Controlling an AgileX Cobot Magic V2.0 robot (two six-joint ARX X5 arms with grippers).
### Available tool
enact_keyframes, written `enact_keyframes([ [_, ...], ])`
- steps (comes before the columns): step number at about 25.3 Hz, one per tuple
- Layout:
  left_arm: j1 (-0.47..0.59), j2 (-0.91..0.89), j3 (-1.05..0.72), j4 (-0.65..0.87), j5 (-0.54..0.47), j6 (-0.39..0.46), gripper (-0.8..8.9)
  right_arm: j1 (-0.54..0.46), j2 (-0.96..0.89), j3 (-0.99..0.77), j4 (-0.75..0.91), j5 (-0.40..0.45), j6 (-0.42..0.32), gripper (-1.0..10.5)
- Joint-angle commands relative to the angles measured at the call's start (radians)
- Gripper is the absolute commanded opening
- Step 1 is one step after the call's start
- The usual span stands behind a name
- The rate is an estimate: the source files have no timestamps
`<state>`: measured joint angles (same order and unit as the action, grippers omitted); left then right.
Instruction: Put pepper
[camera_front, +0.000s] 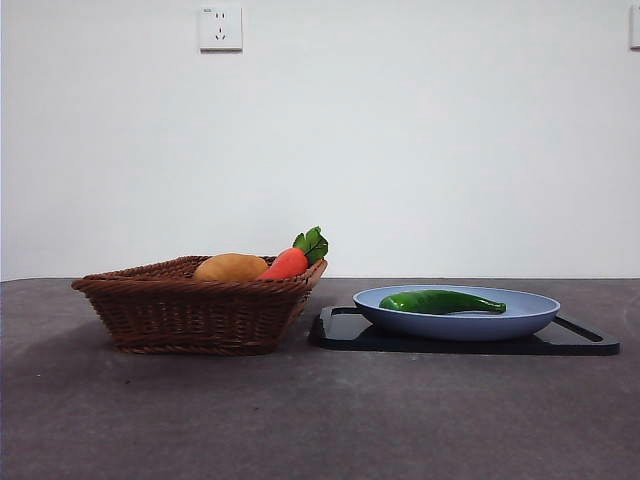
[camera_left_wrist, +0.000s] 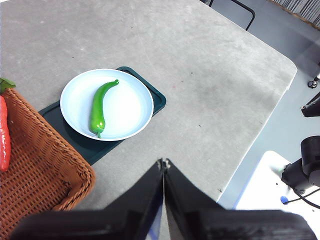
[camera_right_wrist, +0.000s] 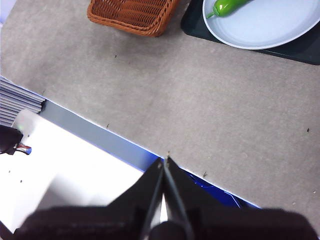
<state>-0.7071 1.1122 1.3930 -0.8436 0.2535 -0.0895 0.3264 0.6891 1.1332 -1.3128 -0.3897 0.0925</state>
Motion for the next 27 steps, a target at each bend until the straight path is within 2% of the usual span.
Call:
enact_keyframes([
  [1, -0.005, 0.008, 0.021, 0.013, 0.002, 0.012, 0.08, 0.004, 0.004, 0.018, 0.006, 0.002, -0.008, 0.1],
  [8, -0.005, 0.008, 0.021, 0.012, 0.002, 0.012, 0.08, 0.004, 0.004, 0.018, 0.006, 0.002, -0.008, 0.1],
  [9, -0.005, 0.008, 0.021, 0.016, -0.002, 0.039, 0.08, 0.004, 0.004, 0.018, 0.006, 0.002, -0.008, 0.1],
  [11, 0.030, 0.008, 0.021, 0.052, -0.093, 0.127, 0.08, 0.004, 0.004, 0.018, 0.006, 0.002, -0.008, 0.1],
  [13, 0.119, 0.002, 0.021, 0.139, -0.147, 0.173, 0.08, 0.004, 0.004, 0.018, 0.006, 0.002, -0.008, 0.1],
  [17, 0.339, -0.076, -0.011, 0.286, -0.095, 0.172, 0.08, 0.004, 0.004, 0.018, 0.006, 0.002, -0.008, 0.1],
  [21, 0.528, -0.253, -0.184, 0.454, -0.036, 0.169, 0.08, 0.004, 0.004, 0.018, 0.006, 0.002, -0.008, 0.1],
  [27, 0.687, -0.497, -0.505, 0.639, -0.049, 0.169, 0.08, 0.004, 0.004, 0.018, 0.006, 0.002, -0.008, 0.1],
])
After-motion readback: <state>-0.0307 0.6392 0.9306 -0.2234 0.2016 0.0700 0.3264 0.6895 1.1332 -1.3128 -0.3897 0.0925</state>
